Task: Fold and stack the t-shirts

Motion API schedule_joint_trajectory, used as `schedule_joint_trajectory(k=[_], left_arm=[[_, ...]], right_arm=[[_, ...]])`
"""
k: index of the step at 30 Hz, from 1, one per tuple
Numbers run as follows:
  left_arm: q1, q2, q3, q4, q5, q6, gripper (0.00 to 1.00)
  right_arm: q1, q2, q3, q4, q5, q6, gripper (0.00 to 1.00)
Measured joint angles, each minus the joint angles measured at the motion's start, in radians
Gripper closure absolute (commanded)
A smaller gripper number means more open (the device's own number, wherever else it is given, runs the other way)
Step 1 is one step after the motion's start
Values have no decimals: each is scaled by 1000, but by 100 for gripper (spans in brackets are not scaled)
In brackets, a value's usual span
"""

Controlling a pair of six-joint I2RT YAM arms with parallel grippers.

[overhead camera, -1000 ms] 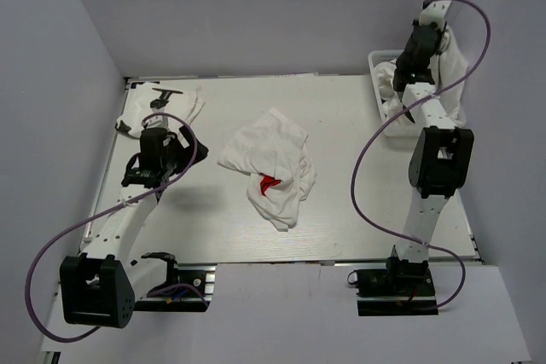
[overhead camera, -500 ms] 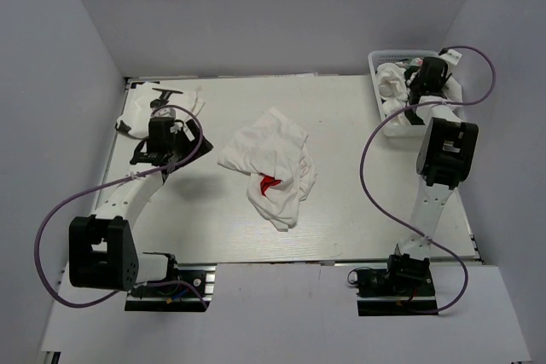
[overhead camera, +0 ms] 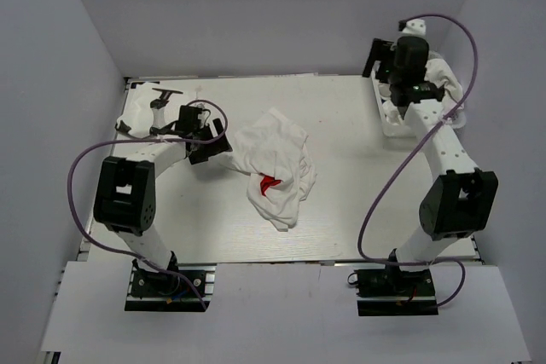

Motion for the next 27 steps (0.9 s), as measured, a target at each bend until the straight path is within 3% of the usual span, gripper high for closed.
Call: schedule_joint_trajectory(k=[4,9,13,17,18,20,24,27], left_arm=[[-32,71,30,-13,-24,13,1],[-62,108,56,-22,-45,24,4],[-80,122,61,-8,-53,27,15],[-94,135,58,10,-64,31,46],[-97,139,58,16,-66,28,56],[-104,149,56,32,-65,27,65],[-112,159,54,50,-62,25,100],[-116,159,54,54,-63,25,100]], right_arm=[[140,-94,-98,-57,-69,18,10],[272,-167,-383,-98,-245,69,10],[335,-186,-546,-117,-328,129,10],[383,-213,-652,-110,-350,191,10],[394,-209,-660,-108,-348,198,10],[417,-190,-661,-103,-343,216,10],[457,-95,-649,-63,-298,227,14],[479,-6,-628,-56,-250,235,28]])
